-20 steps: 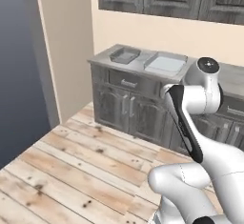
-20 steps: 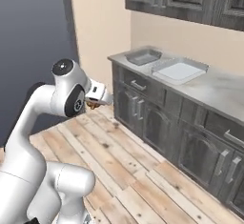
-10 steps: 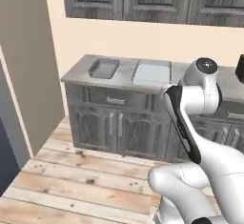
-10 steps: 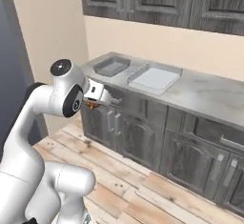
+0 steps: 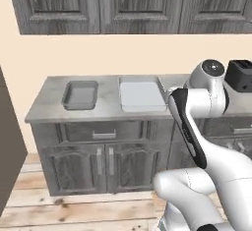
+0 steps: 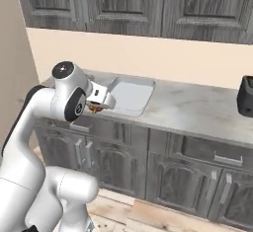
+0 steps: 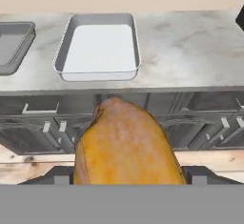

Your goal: Place one cucumber and one chicken drumstick in each tupperware on the nearby counter, to pack two identical lunches.

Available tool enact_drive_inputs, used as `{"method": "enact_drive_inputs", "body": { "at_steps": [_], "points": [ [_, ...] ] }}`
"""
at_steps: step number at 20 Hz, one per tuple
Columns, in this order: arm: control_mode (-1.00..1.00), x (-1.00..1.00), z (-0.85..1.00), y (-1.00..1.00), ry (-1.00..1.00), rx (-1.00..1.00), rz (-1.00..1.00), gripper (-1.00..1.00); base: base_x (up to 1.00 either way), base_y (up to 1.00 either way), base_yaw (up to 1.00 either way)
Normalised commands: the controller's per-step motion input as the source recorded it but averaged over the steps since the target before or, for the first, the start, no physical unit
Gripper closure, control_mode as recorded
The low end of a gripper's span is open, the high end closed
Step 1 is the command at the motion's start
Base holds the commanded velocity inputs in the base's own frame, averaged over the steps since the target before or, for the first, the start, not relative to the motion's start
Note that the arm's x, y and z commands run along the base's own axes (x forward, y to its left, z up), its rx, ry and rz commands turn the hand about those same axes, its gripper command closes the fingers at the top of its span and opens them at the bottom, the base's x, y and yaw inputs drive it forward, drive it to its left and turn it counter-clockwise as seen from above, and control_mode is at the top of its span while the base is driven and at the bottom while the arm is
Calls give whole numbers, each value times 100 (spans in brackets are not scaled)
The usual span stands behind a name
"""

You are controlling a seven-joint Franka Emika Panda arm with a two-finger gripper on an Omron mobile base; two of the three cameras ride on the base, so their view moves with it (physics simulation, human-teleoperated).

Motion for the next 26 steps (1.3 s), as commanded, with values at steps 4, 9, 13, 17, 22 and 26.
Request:
{"method": "enact_drive_inputs", "body": {
  "at_steps": [4, 9, 13, 17, 22, 26],
  "points": [
    [100, 0, 0, 0, 0, 0, 0, 100, 100, 32, -34],
    [100, 0, 0, 0, 0, 0, 0, 100, 100, 39, -22],
    [100, 0, 0, 0, 0, 0, 0, 100, 100, 90, -6],
    [-100, 18, -47, 22, 30, -1, 0, 100, 45, 42, -1],
    [-100, 38, -99, 1, 57, 0, 0, 100, 0, 0, 0],
    [-100, 4, -79, -52, 27, 7, 1, 100, 0, 0, 0]
  ]
}}
